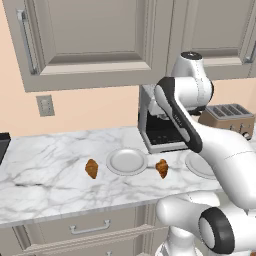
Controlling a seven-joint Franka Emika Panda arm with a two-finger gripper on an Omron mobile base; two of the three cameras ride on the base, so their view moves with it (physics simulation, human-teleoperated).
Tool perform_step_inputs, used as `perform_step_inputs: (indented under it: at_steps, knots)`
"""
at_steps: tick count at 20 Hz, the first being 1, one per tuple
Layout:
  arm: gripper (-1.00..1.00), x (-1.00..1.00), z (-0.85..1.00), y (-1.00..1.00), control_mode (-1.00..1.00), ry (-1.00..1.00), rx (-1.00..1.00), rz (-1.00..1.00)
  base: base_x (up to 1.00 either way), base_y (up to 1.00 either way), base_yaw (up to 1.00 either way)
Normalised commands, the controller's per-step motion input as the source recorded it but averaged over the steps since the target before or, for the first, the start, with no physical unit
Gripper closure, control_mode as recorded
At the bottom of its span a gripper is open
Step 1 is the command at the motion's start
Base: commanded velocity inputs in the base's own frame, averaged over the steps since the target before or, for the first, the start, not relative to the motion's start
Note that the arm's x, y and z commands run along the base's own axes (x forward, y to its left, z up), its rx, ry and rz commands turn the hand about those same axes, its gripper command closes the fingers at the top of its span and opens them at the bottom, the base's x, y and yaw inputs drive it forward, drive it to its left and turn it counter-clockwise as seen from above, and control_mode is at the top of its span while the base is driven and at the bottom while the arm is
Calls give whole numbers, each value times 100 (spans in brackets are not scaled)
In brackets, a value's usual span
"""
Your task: Place the pastries on the plates.
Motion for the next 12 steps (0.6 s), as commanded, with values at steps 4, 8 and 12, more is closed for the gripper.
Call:
perform_step_inputs:
  at_steps: [4,8,12]
  knots:
    - [-100,-16,0,2,-100,0,3,-1,0,0,0]
    - [-100,-55,-8,34,-100,0,0,3,0,0,0]
    - [-100,-62,-10,35,-100,0,3,0,0,0,0]
